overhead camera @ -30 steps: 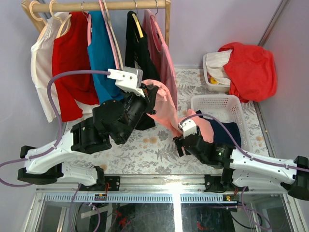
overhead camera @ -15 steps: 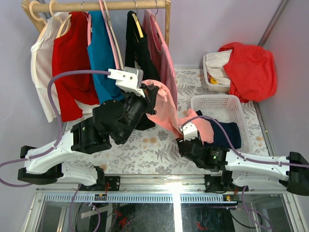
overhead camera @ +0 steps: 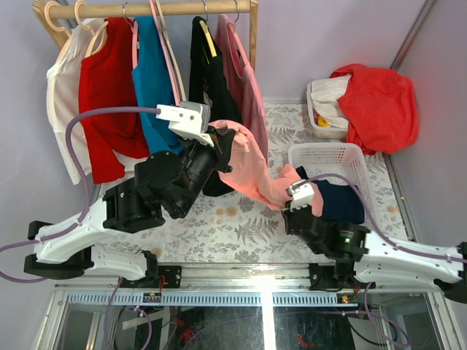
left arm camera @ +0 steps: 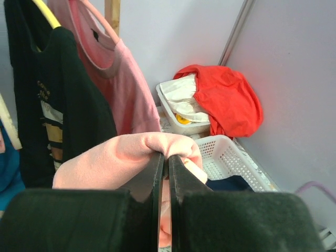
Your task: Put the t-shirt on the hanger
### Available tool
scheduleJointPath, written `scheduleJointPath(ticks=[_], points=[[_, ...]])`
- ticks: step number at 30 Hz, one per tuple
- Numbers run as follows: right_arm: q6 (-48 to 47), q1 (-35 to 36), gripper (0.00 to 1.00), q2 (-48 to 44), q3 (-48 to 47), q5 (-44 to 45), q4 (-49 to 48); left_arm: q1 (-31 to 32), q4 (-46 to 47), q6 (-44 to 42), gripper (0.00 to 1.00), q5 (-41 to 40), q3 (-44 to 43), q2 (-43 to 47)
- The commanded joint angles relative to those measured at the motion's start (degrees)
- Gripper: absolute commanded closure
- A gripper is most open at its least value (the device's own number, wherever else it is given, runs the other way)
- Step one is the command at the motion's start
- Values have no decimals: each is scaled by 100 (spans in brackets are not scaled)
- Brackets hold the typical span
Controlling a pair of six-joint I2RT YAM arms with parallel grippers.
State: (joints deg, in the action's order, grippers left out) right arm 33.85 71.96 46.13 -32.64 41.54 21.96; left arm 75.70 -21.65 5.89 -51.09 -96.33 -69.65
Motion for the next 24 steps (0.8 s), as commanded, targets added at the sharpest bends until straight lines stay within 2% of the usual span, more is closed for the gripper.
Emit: scheduleJointPath(ticks=[1, 6, 12, 17, 24], points=[[-294, 44, 100, -947, -590, -478, 46, -19, 162, -145, 100, -458, 176, 168], [-557, 46, 100, -1672, -1203, -1391, 312, -21, 17, -209, 100, -1201, 599, 24], [-814, 46, 100, -1970, -2191, -2021, 463, -147, -328, 459, 100, -1697, 1462, 506], [-1101, 45, 100, -1867, -2906, -2214, 605, -403, -1709, 1764, 100, -2000, 1701, 674], [-1076, 46, 100, -1477, -3352, -2258, 1419, -847, -2899, 3272, 100, -1434, 2530, 1010]])
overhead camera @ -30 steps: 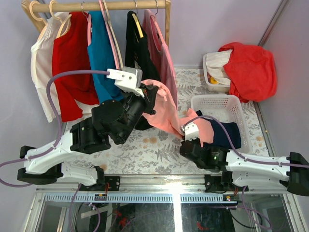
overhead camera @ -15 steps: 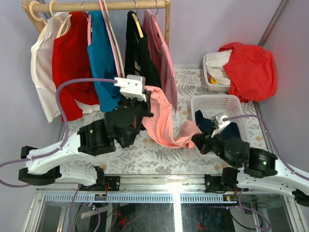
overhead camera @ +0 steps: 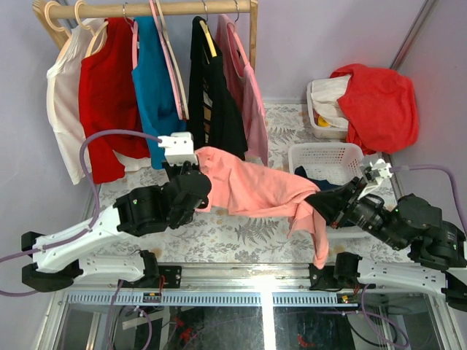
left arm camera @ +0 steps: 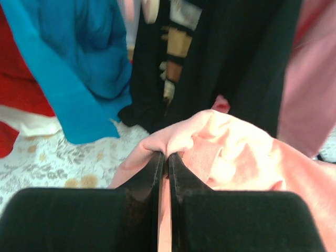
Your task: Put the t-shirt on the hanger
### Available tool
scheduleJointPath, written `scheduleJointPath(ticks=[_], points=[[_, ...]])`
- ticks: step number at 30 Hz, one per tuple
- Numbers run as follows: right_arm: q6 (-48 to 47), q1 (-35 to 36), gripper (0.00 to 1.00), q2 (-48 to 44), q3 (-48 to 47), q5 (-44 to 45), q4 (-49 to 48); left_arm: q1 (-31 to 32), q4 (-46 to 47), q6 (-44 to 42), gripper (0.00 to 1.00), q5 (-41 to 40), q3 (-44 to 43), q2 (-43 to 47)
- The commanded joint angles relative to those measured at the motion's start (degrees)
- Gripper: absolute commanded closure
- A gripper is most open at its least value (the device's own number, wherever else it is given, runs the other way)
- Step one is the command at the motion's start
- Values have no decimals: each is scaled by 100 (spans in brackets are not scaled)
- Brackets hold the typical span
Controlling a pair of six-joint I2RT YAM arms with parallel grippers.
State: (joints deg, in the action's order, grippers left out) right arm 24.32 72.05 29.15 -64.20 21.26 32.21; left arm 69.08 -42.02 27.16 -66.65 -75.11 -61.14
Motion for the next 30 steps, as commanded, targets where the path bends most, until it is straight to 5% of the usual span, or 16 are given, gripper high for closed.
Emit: scheduleJointPath(ticks=[1, 11, 13, 15, 18, 30], points=[[-69, 37, 100, 220, -197, -243, 494, -239, -909, 1251, 100, 232, 575, 237], [106, 32, 100, 13, -198, -854, 410, -750, -1159, 1592, 95, 669, 1260, 513], [64, 37, 100, 135, -333, -871, 392, -751, -1147, 1513, 82, 668, 1216, 552], [20, 37, 100, 274, -424, -840, 384, -751, -1137, 1388, 59, 732, 1168, 661], [-66, 37, 100, 470, -481, -752, 324, -747, -860, 1053, 47, 1111, 1135, 951], [-770, 37, 100, 1857, -1817, -675, 420, -741, 1592, -619, 32, 4900, 1412, 1896]])
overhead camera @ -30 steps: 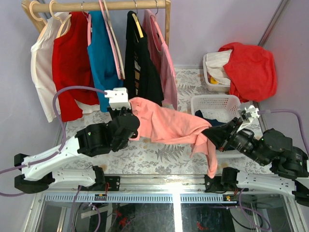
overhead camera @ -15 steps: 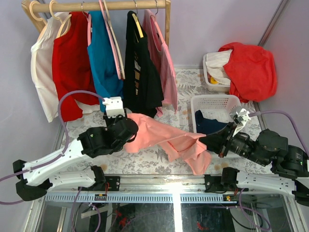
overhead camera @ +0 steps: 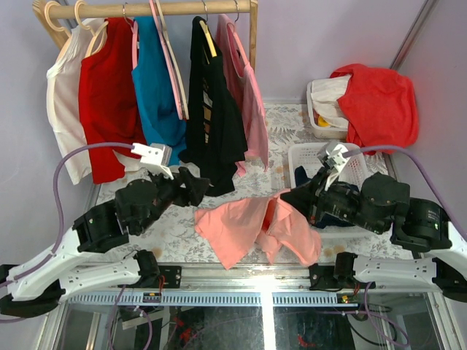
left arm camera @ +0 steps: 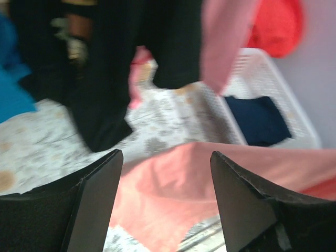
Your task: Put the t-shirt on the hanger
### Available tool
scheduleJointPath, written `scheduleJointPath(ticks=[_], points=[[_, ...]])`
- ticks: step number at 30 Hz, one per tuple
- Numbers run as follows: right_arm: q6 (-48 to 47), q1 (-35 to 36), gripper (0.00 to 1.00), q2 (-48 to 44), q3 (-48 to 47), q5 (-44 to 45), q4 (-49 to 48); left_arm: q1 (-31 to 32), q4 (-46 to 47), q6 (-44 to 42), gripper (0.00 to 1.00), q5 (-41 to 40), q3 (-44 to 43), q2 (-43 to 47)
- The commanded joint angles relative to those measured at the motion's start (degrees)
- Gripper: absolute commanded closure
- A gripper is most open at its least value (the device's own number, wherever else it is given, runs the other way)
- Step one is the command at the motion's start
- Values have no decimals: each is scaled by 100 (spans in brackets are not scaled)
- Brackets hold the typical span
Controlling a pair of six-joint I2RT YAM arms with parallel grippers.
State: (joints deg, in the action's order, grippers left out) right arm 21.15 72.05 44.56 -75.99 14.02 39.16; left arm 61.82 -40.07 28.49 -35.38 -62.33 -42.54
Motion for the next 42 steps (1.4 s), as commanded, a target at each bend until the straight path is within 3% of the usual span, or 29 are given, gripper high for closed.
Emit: scheduleJointPath(ticks=[1, 5, 11, 23, 28, 31, 34, 35, 40, 42], points=[[-494, 37, 100, 430, -758, 23, -262, -20, 1572, -851, 31, 2099, 177, -6], [-628, 33, 100, 798, -1112, -208, -294, -16, 2170, -1090, 30, 3075, 242, -312], [-691, 37, 100, 1121, -1445, -541, -382, 16, 2640, -1424, 28, 3795, 117, -719], [-656, 37, 100, 1304, -1439, -1002, -637, 19, 2953, -1618, 27, 3663, 36, -1288], [-645, 37, 100, 1299, -1385, -1008, -694, 36, 3319, -1556, 30, 4083, -50, -1463], [-652, 37, 100, 1295, -1379, -919, -698, 79, 3400, -1507, 43, 4229, -193, -1634], [-664, 37, 100, 1218, -1285, -788, -726, 113, 3389, -1489, 80, 4265, -341, -1774], [-678, 37, 100, 1183, -1239, -687, -723, 113, 3368, -1484, 88, 4237, -402, -1808], [-649, 37, 100, 1013, -1040, -70, -674, 148, 3165, -1511, 98, 4021, -837, -1992], [-648, 37, 94, 962, -1035, 186, -595, 157, 3083, -1520, 99, 3929, -1029, -2049]])
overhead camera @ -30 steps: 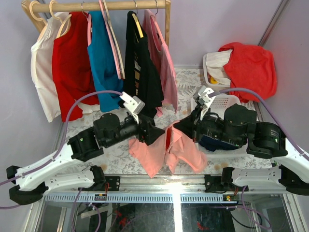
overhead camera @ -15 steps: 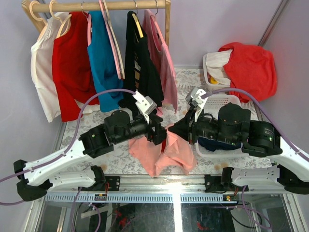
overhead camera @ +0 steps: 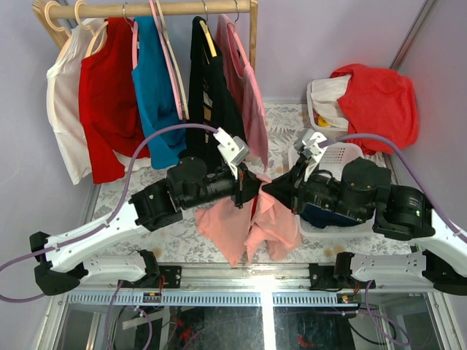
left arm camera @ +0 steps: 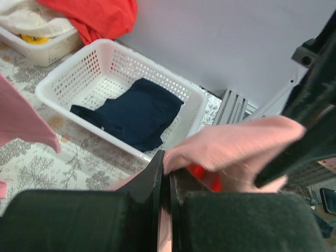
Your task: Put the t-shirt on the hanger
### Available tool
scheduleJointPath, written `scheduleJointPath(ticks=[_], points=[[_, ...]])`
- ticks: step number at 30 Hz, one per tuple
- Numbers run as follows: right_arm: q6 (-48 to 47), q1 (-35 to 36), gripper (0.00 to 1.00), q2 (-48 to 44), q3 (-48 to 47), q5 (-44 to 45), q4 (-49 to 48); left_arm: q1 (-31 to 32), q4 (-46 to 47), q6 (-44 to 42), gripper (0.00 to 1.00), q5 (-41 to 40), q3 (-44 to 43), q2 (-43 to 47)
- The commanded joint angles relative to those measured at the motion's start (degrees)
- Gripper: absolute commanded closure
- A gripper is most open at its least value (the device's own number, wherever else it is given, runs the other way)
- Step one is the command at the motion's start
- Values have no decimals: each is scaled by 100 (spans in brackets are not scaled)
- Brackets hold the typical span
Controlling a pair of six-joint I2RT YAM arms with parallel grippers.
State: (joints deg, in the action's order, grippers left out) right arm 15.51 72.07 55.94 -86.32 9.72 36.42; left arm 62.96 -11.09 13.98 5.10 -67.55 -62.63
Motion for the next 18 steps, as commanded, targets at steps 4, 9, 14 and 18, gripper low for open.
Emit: scheduleJointPath(ticks=[4, 9, 14, 18], points=[[-55, 35, 77, -334, 106, 1063, -143, 44, -52, -47, 100, -538, -928, -175], [48, 35, 54, -668, 415, 1322, -80, 49, -141, 3, 100, -736, -1203, -230], [272, 35, 26, -1158, 997, 1806, 102, 49, -198, 114, 100, -821, -1447, -186], [467, 35, 16, -1476, 1577, 1933, 151, 51, -276, 145, 100, -855, -1719, -180]])
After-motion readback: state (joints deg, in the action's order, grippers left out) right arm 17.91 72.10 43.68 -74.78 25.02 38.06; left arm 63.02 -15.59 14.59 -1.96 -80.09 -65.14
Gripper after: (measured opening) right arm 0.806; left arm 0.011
